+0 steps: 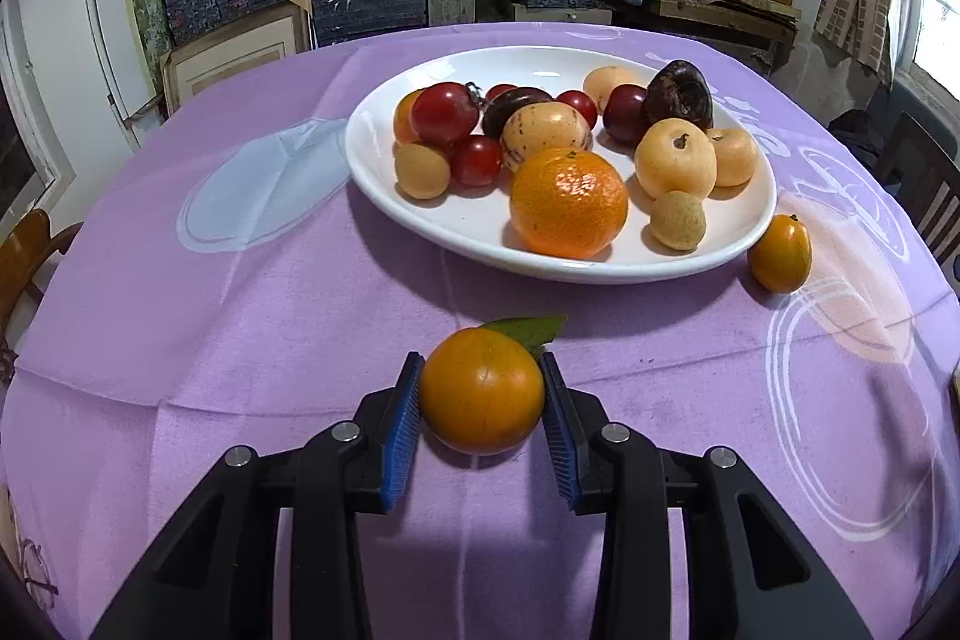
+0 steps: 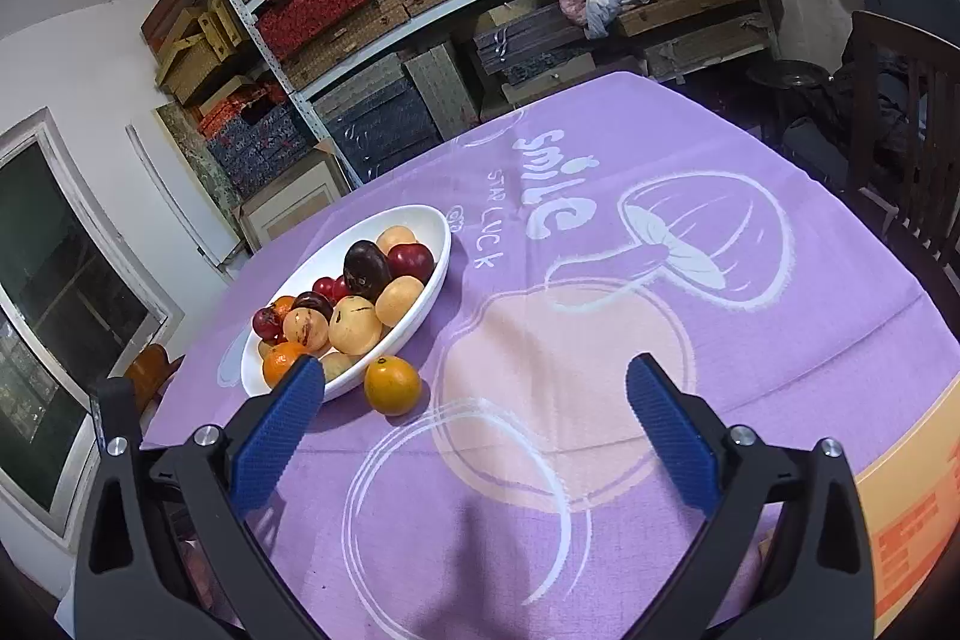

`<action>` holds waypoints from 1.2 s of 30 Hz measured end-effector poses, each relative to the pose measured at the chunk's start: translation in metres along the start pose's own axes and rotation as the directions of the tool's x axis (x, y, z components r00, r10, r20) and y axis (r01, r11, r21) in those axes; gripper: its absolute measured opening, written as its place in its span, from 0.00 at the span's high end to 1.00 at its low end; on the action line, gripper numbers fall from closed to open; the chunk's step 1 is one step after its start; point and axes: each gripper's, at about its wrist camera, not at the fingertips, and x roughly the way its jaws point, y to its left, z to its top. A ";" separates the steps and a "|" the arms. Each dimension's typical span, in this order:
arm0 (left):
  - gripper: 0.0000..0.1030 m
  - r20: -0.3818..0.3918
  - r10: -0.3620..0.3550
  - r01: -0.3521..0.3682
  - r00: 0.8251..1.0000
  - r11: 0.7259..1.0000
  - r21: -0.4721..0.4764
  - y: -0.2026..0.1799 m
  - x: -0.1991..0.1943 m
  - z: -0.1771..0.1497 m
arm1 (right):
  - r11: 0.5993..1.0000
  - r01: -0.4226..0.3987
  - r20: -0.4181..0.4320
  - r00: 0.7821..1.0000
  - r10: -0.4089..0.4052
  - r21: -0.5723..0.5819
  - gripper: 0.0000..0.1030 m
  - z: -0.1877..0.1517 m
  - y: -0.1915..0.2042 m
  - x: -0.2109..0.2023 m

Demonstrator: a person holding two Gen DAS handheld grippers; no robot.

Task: Organize fruits
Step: 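Grasp an orange with the left gripper, then grasp a small orange tangerine with the right gripper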

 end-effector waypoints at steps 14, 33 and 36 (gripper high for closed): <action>0.63 0.005 -0.023 0.023 1.000 1.000 -0.014 0.035 -0.030 -0.037 | 0.957 0.034 -0.106 0.992 -0.067 -0.287 0.04 -0.026 0.049 0.030; 0.62 -0.007 -0.081 0.081 0.997 0.995 -0.053 0.041 -0.028 -0.038 | 0.867 0.055 -0.242 0.950 -0.198 -0.495 0.30 -0.024 0.089 0.124; 0.62 -0.008 -0.079 0.078 0.997 0.996 -0.050 0.042 -0.028 -0.038 | 0.867 0.048 -0.256 0.946 -0.198 -0.496 0.38 -0.024 0.089 0.131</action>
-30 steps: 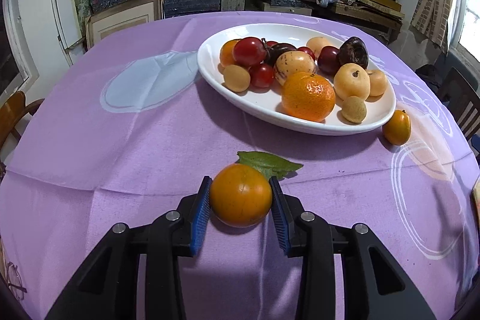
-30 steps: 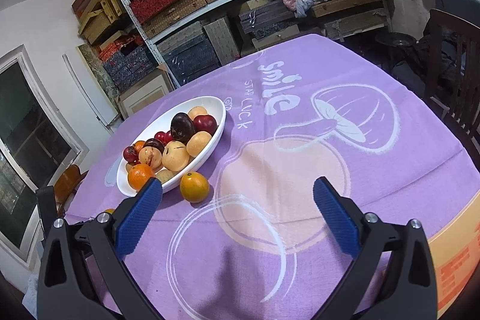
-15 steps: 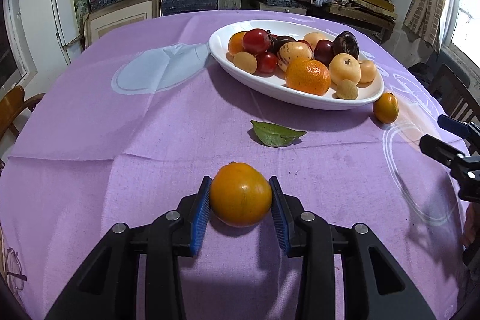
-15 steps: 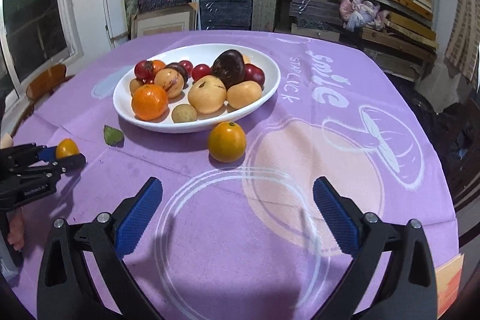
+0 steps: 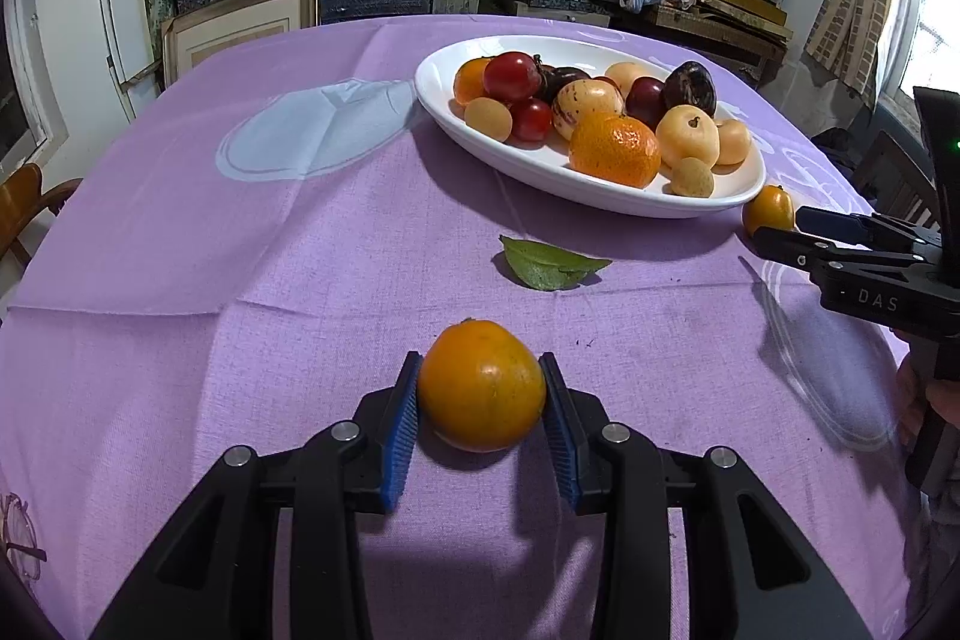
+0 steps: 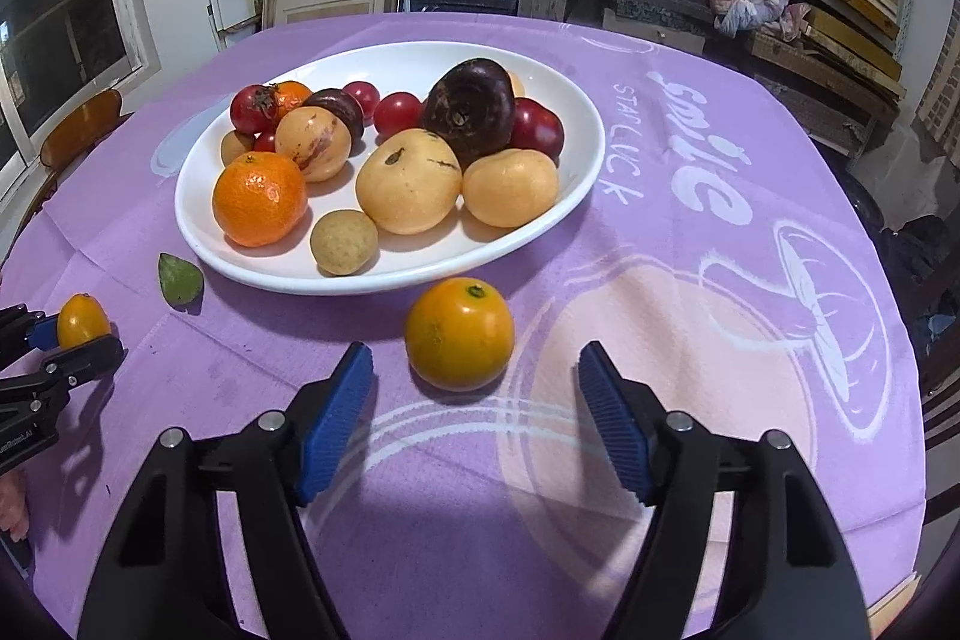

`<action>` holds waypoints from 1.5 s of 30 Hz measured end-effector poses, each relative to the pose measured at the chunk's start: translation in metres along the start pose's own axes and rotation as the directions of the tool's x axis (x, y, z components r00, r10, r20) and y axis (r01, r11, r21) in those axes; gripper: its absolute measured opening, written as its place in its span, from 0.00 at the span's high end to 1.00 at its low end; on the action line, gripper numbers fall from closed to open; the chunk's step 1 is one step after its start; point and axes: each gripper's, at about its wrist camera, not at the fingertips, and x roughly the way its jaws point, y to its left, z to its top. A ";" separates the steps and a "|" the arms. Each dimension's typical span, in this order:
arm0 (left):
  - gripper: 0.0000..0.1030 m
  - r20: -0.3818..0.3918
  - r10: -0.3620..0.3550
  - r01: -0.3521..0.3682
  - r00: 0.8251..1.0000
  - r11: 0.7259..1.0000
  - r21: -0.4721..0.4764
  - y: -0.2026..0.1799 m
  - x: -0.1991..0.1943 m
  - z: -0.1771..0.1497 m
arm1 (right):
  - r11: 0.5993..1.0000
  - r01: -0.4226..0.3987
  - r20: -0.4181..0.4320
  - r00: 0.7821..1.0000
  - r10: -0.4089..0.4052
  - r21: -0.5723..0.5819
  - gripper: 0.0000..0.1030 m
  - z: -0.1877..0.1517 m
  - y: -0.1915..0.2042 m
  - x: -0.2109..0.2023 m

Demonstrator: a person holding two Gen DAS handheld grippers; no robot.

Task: Organize fruits
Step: 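Grasp a small orange tangerine with the right gripper, then carry the orange and tangerine onto the white plate and release them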

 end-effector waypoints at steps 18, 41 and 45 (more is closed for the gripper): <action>0.62 0.000 -0.001 0.001 1.000 1.000 -0.001 0.000 0.000 0.000 | 0.998 -0.037 0.005 0.999 0.037 0.042 0.61 0.001 -0.004 0.008; 0.63 0.063 -0.001 -0.004 0.998 0.997 0.081 -0.026 -0.012 -0.004 | 0.986 -0.162 0.072 0.984 0.165 -0.042 0.64 -0.052 0.054 -0.055; 0.63 0.066 0.008 -0.016 0.998 0.994 0.111 -0.039 -0.009 0.006 | 0.985 -0.168 0.078 0.982 0.170 -0.029 0.64 -0.045 0.051 -0.060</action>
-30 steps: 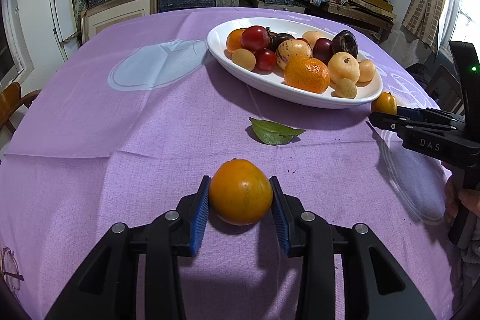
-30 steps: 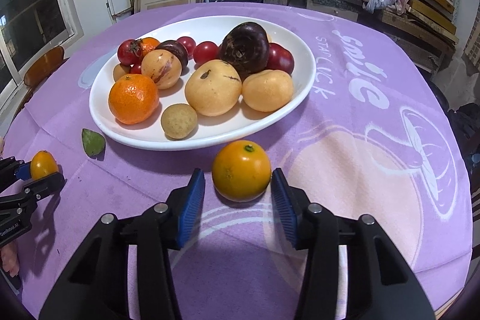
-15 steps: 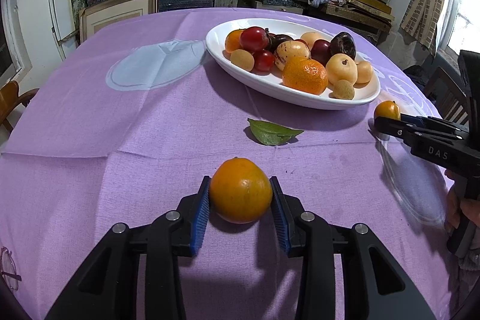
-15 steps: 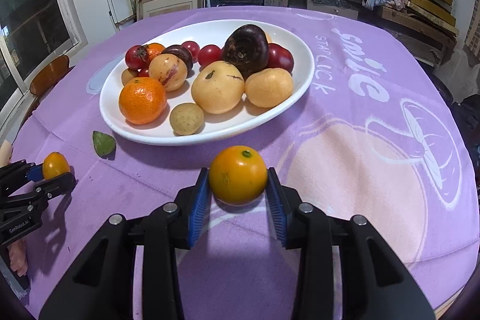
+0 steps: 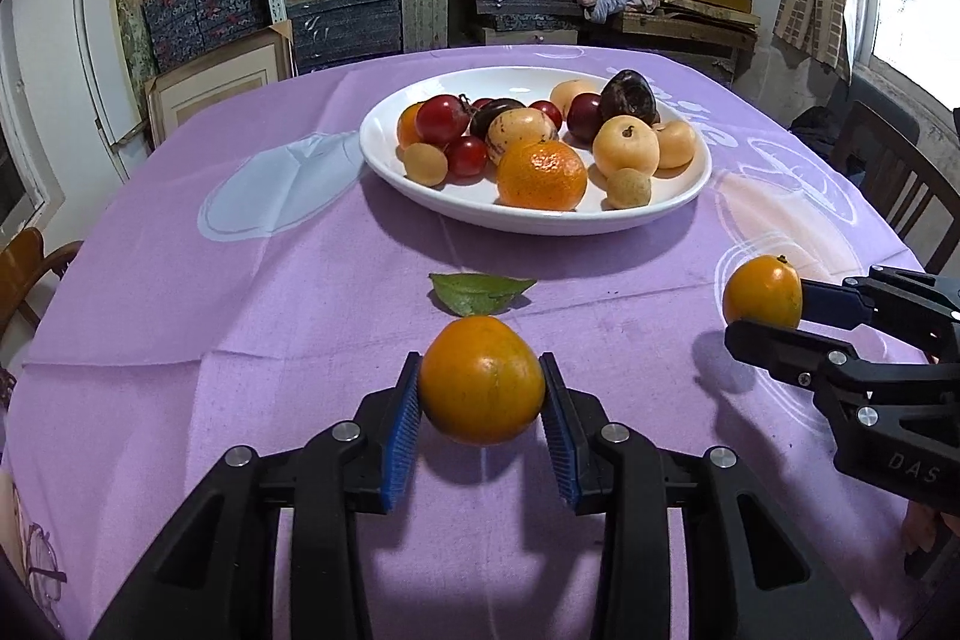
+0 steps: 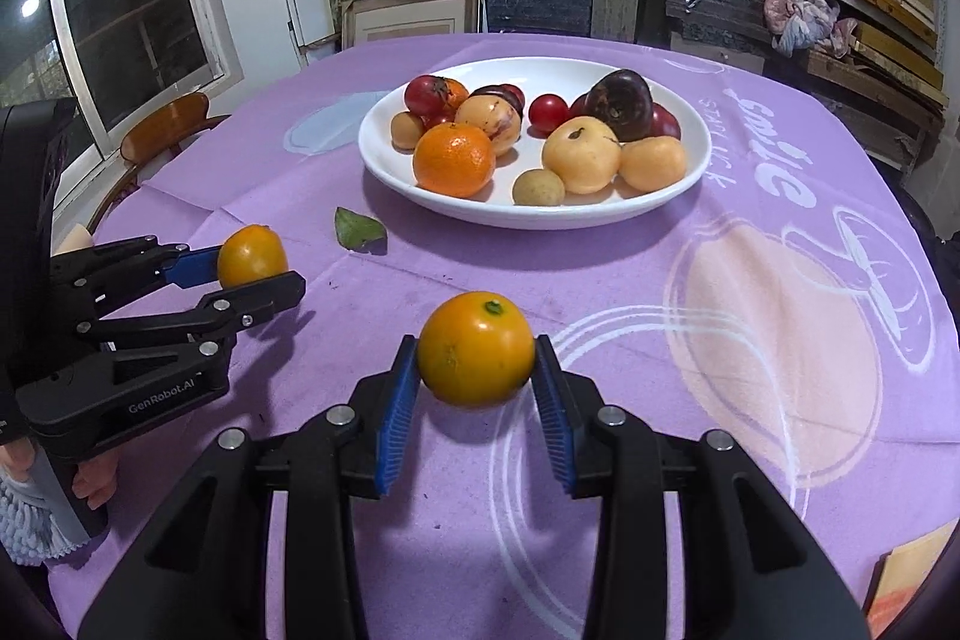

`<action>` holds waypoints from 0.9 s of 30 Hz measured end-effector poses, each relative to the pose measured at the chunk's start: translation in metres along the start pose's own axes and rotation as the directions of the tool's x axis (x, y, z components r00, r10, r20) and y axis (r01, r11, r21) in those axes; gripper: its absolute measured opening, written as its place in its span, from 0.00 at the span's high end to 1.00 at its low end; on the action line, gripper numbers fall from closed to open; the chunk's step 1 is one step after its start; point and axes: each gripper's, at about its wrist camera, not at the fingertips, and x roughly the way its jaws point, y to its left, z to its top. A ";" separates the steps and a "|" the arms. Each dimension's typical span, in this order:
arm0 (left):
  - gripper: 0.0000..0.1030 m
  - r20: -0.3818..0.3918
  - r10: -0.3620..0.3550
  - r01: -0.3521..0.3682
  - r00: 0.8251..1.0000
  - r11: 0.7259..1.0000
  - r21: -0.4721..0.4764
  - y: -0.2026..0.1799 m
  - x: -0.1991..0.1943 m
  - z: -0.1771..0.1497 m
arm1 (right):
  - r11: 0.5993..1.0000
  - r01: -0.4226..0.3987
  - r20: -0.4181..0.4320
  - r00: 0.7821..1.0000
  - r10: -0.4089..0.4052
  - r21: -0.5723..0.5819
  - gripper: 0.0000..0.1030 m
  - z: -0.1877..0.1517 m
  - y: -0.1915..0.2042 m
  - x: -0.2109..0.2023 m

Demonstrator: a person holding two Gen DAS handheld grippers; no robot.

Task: Organize fruits
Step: 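Carry the orange and tangerine onto the white plate and release them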

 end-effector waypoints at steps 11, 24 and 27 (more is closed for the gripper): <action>0.63 0.084 0.028 -0.026 0.996 1.000 -0.014 0.001 0.016 0.131 | 0.997 0.077 0.104 0.991 -0.079 0.015 0.64 0.113 -0.032 -0.020; 0.63 -0.084 -0.015 0.010 0.996 0.998 -0.059 0.004 0.134 0.204 | 0.997 0.054 0.018 0.998 -0.053 -0.063 0.64 0.116 -0.019 0.059; 0.63 -0.113 -0.017 0.011 0.993 0.998 -0.059 0.003 0.151 0.203 | 0.996 0.049 0.004 0.999 -0.049 -0.068 0.64 0.118 -0.021 0.072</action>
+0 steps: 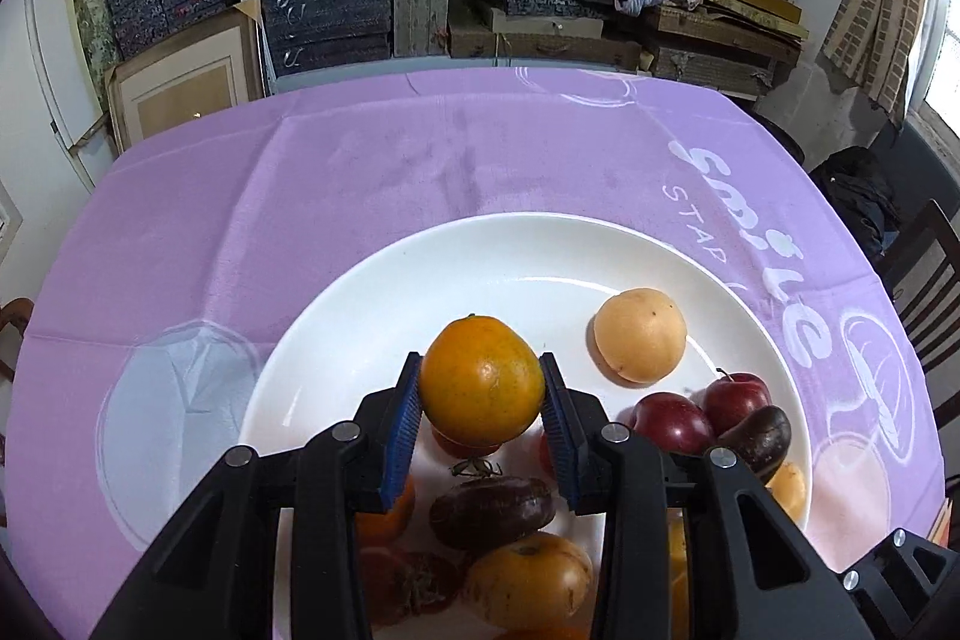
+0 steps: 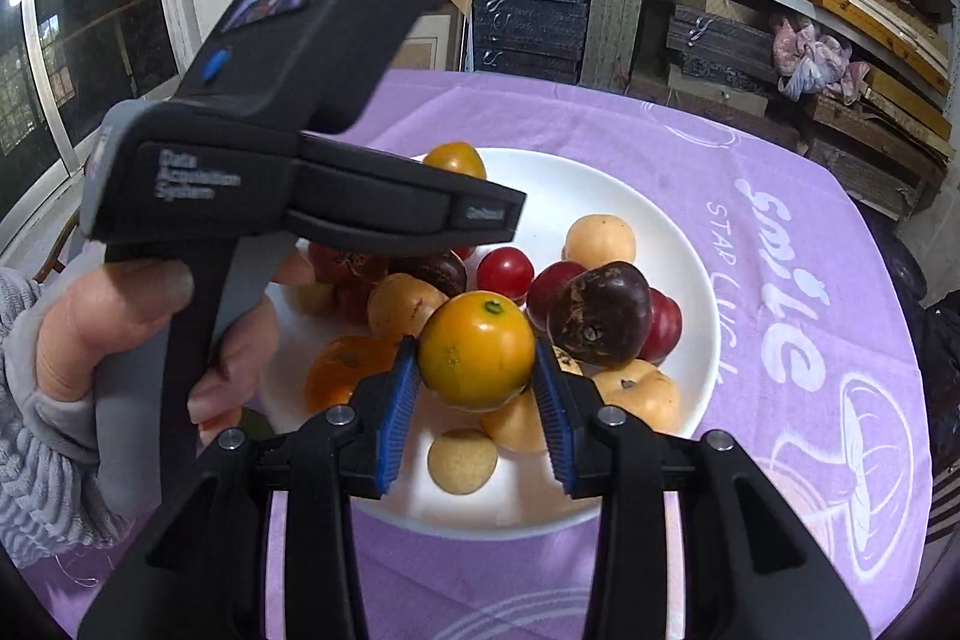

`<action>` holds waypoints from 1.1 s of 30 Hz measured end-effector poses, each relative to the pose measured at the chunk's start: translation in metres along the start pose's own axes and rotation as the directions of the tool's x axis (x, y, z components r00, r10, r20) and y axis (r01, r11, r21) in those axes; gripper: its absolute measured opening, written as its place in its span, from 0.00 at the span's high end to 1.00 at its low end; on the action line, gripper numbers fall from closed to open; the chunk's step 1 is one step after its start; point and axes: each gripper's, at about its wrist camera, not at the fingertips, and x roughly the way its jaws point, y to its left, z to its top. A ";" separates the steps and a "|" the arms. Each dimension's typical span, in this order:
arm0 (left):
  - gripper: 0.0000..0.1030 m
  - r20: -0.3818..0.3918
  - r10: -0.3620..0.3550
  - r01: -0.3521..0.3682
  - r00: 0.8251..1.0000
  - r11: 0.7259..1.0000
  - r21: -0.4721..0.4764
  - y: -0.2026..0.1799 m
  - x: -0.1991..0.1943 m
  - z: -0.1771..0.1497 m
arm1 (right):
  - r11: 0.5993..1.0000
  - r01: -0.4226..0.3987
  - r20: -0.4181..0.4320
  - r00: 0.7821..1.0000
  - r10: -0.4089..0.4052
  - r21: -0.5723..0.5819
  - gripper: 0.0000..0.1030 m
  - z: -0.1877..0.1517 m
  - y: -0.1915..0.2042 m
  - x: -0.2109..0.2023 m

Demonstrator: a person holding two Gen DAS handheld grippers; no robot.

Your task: Organize fruits

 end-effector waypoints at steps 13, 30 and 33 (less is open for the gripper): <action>0.35 0.052 0.072 -0.075 0.996 0.996 0.050 -0.014 0.010 0.006 | 1.000 0.013 0.016 1.000 -0.012 -0.025 0.61 0.008 0.000 0.020; 0.09 0.273 0.139 -0.129 0.952 0.990 -0.054 0.014 -0.145 -0.059 | 0.972 0.069 0.237 0.964 -0.122 0.223 0.04 -0.034 -0.020 -0.109; 0.06 0.278 0.174 -0.155 0.945 0.984 -0.090 0.019 -0.173 -0.103 | 0.969 0.075 0.227 0.965 -0.129 0.235 0.04 -0.056 -0.006 -0.127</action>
